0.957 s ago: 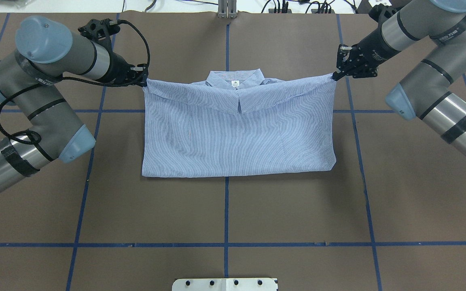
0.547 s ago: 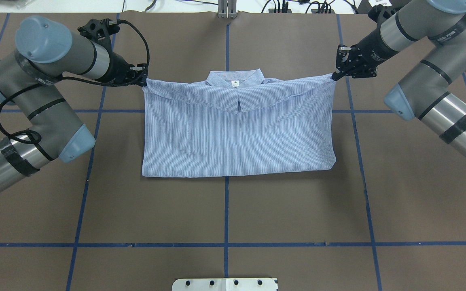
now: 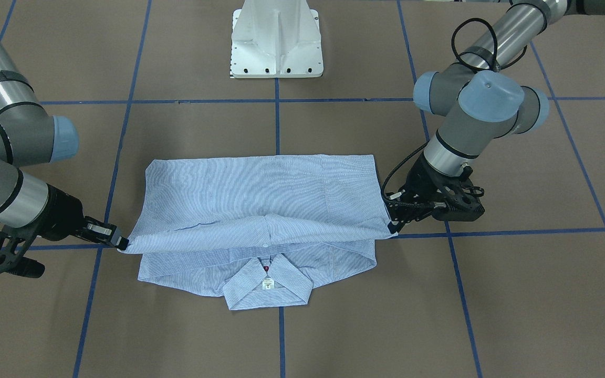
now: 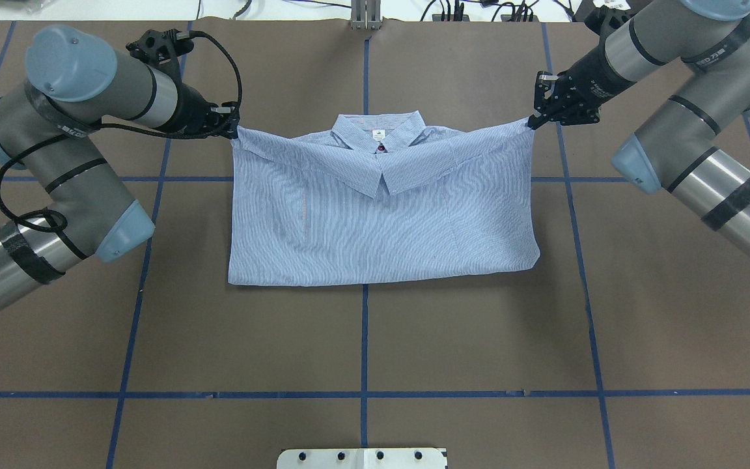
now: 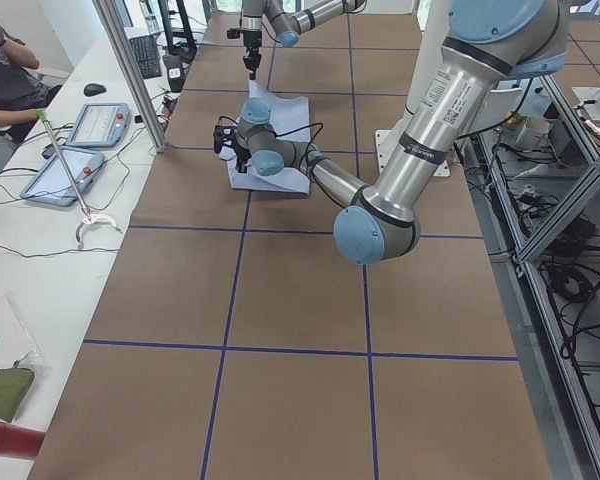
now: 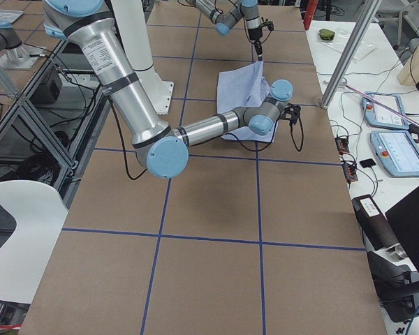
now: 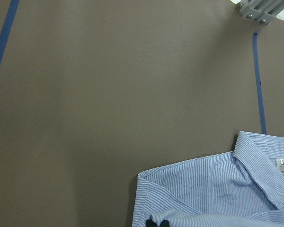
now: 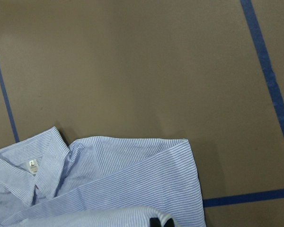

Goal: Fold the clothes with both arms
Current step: 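Open both grippers and raise them off the folded shirt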

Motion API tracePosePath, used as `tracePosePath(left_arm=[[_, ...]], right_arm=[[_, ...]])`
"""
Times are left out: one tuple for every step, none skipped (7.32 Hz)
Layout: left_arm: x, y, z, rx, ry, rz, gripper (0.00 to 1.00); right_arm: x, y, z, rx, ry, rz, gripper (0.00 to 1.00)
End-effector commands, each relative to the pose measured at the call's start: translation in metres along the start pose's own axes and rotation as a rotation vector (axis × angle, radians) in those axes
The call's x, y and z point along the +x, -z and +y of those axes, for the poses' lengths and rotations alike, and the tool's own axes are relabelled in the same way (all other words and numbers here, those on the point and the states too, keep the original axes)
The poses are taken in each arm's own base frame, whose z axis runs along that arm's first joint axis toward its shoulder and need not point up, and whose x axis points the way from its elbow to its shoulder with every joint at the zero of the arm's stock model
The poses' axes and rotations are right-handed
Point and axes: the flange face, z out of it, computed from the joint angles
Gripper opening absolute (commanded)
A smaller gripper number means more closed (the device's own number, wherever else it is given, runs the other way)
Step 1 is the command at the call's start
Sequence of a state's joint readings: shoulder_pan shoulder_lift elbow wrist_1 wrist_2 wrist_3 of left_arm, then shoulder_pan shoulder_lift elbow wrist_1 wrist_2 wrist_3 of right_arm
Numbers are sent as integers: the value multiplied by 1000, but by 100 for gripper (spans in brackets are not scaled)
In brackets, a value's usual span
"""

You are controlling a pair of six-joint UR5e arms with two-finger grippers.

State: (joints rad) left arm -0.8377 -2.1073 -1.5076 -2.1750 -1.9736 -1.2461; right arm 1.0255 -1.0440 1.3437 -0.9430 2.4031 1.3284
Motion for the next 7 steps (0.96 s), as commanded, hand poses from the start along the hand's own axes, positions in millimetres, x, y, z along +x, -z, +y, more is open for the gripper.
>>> tracePosePath(left_arm=[[0, -1, 0, 0, 4, -3, 20], [-1, -1, 0, 1, 5, -5, 62], [-2, -2, 0, -1, 5, -11, 84], [-1, -1, 0, -1, 5, -11, 92], [0, 0, 0, -2, 6, -9, 94], [4, 6, 0, 2, 4, 0, 94], [10, 14, 1, 7, -1, 15, 94]], right_arm=[[3, -11, 0, 5, -3, 15, 99], [8, -14, -1, 16, -8, 25, 100], [10, -15, -1, 11, -5, 26, 100], [11, -12, 2, 10, 5, 18, 100], [6, -11, 17, 0, 25, 6, 100], [10, -15, 38, -12, 36, 5, 100], [19, -22, 63, -21, 54, 11, 100]])
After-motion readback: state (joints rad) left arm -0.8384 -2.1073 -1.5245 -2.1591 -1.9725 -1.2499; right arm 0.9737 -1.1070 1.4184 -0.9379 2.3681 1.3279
